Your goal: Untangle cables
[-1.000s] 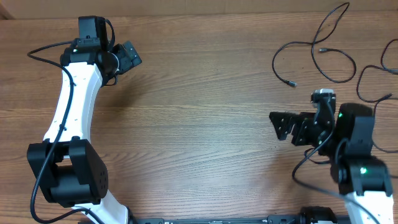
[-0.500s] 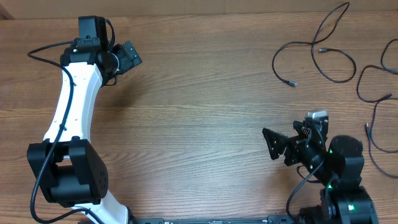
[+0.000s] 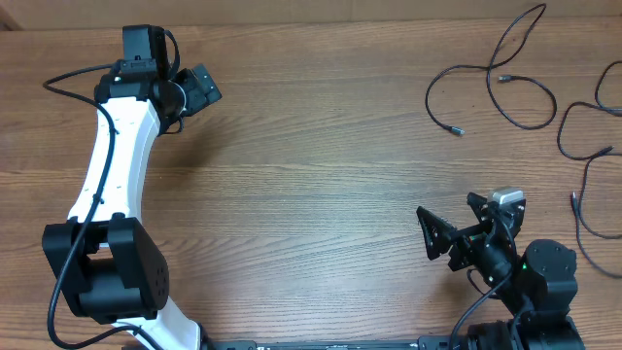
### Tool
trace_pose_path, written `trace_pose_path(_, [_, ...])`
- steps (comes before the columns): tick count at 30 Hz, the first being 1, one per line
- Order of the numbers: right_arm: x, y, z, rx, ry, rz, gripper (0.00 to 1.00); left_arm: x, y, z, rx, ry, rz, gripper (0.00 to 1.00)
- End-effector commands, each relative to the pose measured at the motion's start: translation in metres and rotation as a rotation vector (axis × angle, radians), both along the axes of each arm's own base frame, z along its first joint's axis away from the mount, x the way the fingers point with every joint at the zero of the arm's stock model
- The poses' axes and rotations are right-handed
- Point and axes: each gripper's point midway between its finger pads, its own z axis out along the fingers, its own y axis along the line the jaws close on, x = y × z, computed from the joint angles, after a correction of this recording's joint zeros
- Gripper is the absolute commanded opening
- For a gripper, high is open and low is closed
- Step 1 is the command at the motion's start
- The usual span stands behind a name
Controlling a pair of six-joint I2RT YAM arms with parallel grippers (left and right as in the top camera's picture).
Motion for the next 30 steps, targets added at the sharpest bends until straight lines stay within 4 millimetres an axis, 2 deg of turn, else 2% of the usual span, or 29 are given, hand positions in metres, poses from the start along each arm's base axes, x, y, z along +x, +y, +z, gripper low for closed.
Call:
trace_pose_path(1, [-0.001,-0.001,0.001,-0.009,-0.021,-0.009,1.0,0.003,-0.004,0.023,-0.003,-0.054,-0.003,1.0])
trace_pose_path(16, [-0.004,-0.006,0.013,-0.013,-0.081,-0.033,1.0,0.003,-0.004,0.023,-0.003,-0.054,-0.003,0.99])
trace_pose_path(23, [0.001,-0.008,0.027,-0.013,-0.143,-0.051,1.0,0.003,-0.004,0.022,-0.003,-0.054,-0.003,1.0])
trace_pose_path(30, [0.0,-0.01,0.032,-0.012,-0.17,-0.058,1.0,0.003,-0.004,0.023,-0.003,-0.054,-0.003,0.99])
